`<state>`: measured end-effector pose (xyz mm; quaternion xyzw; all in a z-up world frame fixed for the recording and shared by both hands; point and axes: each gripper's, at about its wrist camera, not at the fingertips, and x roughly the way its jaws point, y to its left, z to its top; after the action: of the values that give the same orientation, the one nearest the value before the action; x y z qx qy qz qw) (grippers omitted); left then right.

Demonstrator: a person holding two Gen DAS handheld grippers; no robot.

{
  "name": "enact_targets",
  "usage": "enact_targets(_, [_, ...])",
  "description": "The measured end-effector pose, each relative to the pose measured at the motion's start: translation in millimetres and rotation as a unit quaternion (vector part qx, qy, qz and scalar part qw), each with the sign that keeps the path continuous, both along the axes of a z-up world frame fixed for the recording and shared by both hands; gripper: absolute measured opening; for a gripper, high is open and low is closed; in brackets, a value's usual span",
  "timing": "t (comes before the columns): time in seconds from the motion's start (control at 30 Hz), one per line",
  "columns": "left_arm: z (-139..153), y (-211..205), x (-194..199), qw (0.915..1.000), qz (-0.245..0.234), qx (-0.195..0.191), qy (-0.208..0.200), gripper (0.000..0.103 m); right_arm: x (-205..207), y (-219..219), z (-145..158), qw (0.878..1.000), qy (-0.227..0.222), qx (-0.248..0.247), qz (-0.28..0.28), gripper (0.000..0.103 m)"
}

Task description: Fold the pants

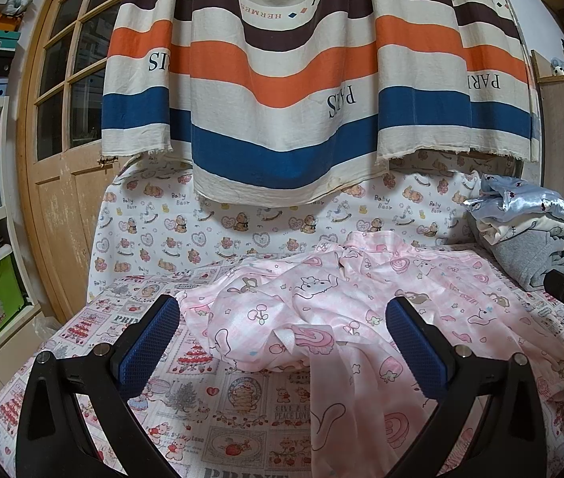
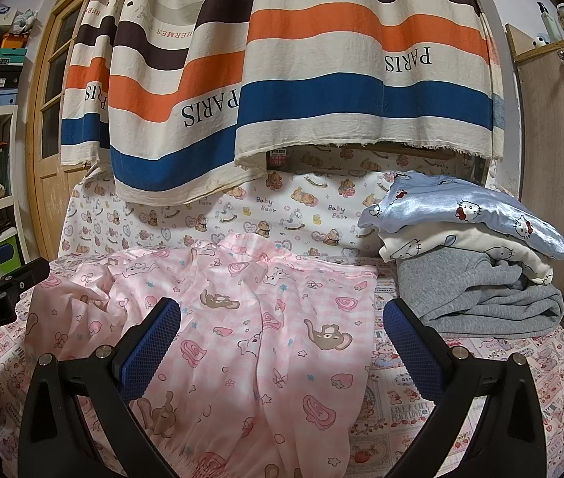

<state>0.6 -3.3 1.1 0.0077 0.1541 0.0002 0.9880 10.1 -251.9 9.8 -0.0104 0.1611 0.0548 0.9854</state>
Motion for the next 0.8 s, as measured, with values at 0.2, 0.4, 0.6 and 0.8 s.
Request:
enact_targets(0.2, [-0.1,0.1,0.0,1.0,0.0,0.0,0.0,0.103,-0.2,0.2,-0.2,1.0,0.0,0.0,0.0,0.102])
enact_targets(0.4, [-0.2,0.3,0.0,1.0,0.0,0.0,0.0,0.103,-0.1,-1.6,0.9,1.0,0.0,0.0,0.0,0.102])
enact_targets(0.6, [-0.3,0.2,0.2,1.0,0.0,0.0,0.001,0.103,2.5,-0.4,-1.7,1.0,0.002,-0.001,-0.001,0.102])
enact_targets(0.8, [0.3,0.9,0.3,1.0,0.001,0.0,0.001,0.103,1.2,-1.4,-0.7,1.0,0.002,0.0,-0.001,0.102])
